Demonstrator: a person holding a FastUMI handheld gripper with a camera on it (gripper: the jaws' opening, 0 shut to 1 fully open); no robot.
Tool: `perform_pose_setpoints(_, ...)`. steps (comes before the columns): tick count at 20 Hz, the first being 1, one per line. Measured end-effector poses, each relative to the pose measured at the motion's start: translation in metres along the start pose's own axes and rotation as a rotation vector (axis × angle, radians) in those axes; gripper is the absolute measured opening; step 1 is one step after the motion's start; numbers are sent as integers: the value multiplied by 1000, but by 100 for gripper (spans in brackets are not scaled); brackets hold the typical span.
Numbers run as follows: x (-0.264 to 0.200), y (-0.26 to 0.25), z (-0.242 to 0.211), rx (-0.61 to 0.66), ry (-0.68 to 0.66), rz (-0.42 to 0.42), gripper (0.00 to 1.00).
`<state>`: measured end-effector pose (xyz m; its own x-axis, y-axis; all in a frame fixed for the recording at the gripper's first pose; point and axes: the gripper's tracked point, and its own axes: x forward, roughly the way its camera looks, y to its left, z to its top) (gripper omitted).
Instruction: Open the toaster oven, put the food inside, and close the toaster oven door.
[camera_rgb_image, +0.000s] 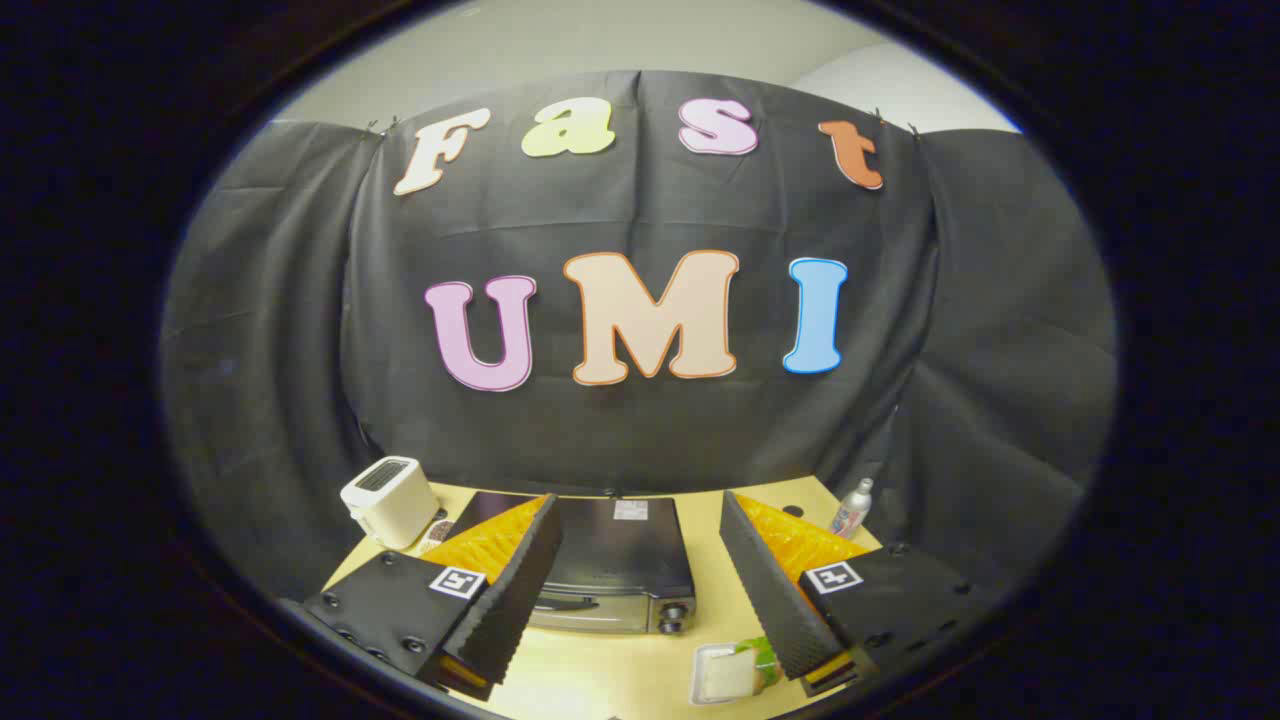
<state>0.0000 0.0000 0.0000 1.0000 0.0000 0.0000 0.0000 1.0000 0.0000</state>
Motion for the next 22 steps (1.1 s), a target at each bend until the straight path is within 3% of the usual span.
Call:
perform_pose_setpoints(5, 24, 11, -15, 50, 8, -9, 100)
perform_pose_setpoints(13, 55, 35, -84, 106, 63, -32, 100)
perform_pose_setpoints(22, 89, 56, -174, 17, 132, -40, 100)
